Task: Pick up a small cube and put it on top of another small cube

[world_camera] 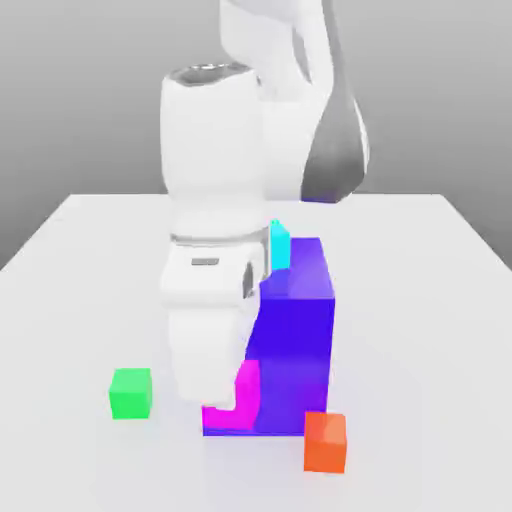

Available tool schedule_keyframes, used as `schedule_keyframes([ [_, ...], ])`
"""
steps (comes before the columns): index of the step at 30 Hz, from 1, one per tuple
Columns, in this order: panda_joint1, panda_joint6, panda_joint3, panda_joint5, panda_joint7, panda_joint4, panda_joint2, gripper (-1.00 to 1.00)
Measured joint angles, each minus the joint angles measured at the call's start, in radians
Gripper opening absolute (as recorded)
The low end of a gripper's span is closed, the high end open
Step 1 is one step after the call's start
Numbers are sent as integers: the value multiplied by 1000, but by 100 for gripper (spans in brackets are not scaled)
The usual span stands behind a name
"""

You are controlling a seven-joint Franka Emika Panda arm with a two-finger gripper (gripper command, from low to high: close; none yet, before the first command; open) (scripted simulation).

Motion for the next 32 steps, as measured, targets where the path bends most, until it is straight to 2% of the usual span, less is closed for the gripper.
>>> schedule_keyframes([
  [5, -71, 9, -61, -40, -161, -75, -83, -100],
  [12, -204, -17, -144, -161, -148, -264, -107, -100],
  [24, -145, 47, -158, 118, -353, -271, 16, -100],
  [32, -137, 103, -149, 195, -409, -264, 96, -100],
])
